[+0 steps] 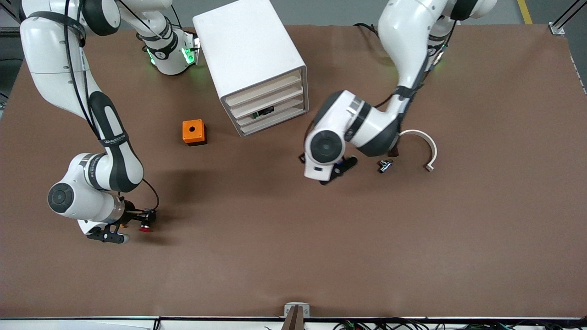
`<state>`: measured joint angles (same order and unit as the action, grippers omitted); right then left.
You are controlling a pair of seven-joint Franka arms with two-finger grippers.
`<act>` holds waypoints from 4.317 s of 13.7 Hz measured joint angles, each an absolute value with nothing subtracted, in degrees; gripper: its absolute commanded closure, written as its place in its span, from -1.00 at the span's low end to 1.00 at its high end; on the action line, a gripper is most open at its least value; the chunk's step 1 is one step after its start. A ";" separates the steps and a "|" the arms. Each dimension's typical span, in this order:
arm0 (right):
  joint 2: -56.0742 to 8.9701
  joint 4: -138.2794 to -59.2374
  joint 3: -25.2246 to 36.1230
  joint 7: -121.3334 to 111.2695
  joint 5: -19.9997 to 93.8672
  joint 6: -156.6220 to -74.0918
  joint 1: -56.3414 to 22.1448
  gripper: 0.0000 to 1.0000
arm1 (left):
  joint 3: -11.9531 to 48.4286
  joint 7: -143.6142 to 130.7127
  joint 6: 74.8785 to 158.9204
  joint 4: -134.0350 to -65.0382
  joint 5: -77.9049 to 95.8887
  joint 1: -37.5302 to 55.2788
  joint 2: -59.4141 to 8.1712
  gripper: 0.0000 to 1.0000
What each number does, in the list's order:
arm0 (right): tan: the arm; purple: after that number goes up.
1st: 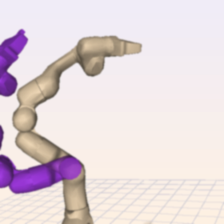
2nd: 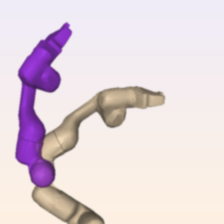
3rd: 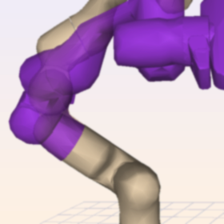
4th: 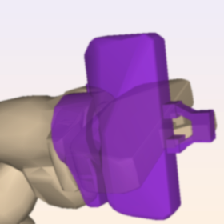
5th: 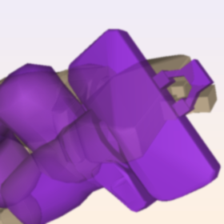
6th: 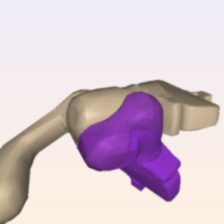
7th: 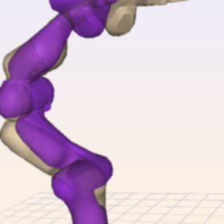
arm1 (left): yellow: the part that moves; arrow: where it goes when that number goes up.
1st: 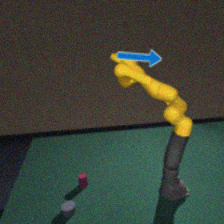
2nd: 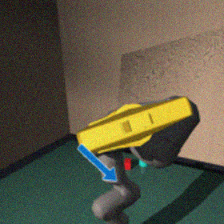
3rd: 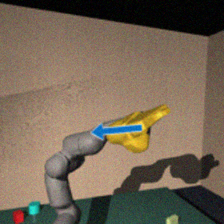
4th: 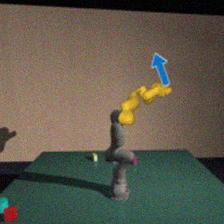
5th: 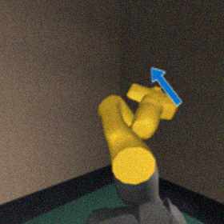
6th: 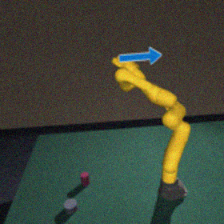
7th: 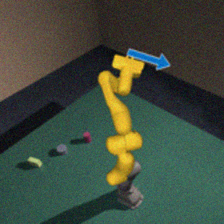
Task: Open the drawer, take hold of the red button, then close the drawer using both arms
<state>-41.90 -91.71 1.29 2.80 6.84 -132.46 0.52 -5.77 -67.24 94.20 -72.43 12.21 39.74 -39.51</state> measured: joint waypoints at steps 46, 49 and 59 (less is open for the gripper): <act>1.64 -91.44 0.10 3.74 -0.48 -91.60 -0.54 -1.00 | 4.59 -12.52 82.69 -89.19 -0.66 1.33 2.64 -0.99; 1.64 -91.53 0.00 3.74 -1.40 -92.25 -0.54 -1.00 | 4.65 -12.50 86.25 -94.85 -0.71 1.33 6.45 -0.99; 1.64 -91.88 -1.52 3.72 -0.20 -92.81 1.73 -1.00 | 4.71 -7.68 87.23 -94.87 -0.71 1.32 6.06 -0.99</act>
<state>1.64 -91.88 -1.52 3.72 -0.20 -92.81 1.73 4.71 -7.68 87.23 -94.87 -0.71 1.32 6.06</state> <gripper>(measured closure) 0.000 0.000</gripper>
